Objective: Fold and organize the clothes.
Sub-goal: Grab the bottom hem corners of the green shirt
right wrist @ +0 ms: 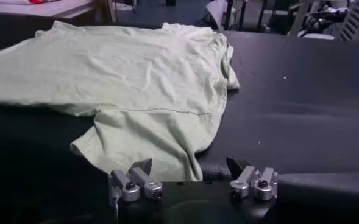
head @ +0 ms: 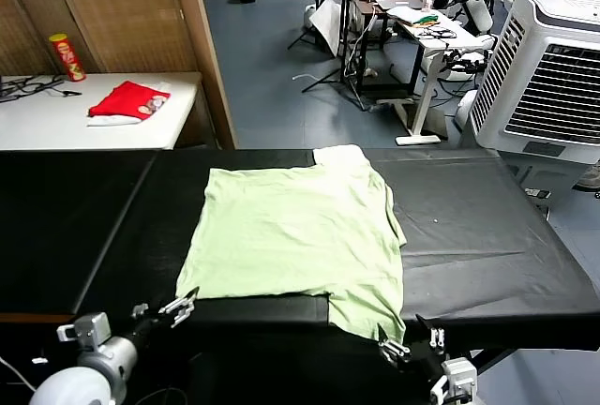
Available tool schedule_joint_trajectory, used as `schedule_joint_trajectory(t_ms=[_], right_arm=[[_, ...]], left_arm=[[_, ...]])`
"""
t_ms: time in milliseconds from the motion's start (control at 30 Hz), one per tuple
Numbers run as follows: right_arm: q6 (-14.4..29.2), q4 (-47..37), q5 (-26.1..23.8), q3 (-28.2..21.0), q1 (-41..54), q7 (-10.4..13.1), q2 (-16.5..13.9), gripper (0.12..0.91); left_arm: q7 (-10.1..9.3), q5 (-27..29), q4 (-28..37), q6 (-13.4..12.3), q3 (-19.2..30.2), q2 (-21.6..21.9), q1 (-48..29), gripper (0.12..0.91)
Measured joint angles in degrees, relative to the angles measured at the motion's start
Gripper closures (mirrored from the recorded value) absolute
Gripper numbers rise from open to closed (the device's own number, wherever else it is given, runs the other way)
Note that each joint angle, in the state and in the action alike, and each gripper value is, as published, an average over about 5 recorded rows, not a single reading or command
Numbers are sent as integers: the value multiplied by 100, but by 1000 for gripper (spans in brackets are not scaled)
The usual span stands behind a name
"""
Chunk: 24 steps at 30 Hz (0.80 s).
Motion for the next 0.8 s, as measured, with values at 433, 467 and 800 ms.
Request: schedule_joint_trajectory(t_ms=[433,467,800], right_arm=[[25,-101,-58,-34,25,33,92,861],[25,-90,-59,-30,15,42,95,885],[7,298,-28,81,-236,80,88,901]], left_arm=[[-6,21,220,-26,73,-74,-101,710],[-4,25,225,-27,78,-81,-101,760],[-8,36,-79,-68,12,-109,96,903]])
